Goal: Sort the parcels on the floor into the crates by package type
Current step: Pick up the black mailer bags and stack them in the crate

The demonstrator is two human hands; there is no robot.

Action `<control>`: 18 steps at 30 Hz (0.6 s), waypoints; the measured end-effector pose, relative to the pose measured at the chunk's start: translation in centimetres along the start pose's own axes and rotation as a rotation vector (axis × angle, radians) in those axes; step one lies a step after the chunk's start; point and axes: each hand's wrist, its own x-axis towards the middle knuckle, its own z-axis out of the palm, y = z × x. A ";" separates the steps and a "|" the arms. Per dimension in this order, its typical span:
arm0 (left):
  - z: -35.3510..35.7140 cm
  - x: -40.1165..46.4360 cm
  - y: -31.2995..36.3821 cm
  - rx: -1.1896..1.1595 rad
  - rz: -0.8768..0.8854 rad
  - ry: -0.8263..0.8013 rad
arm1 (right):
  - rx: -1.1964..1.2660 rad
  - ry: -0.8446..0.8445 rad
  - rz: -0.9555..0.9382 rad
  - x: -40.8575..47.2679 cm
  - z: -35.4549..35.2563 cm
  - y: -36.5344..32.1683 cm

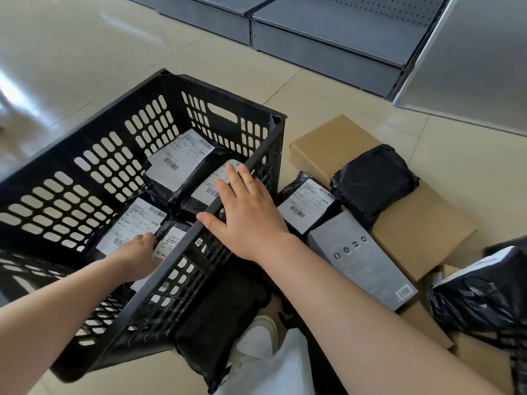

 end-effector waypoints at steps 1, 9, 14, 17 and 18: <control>-0.1 -0.1 0.1 -0.001 -0.006 0.018 | 0.038 -0.009 -0.001 0.0 -0.3 0.2; -4.1 -1.5 5.4 -0.677 0.106 0.321 | 0.383 -0.033 0.065 -2.7 -2.7 3.8; -8.8 -4.3 11.6 -0.902 0.299 0.479 | 0.247 -0.053 0.215 -4.6 -5.0 10.3; -10.6 -5.6 15.4 -0.780 0.390 0.534 | 0.179 -0.059 0.309 -6.1 -6.5 14.3; -11.0 -5.8 16.4 -0.689 0.408 0.561 | 0.165 -0.061 0.338 -6.6 -6.7 15.4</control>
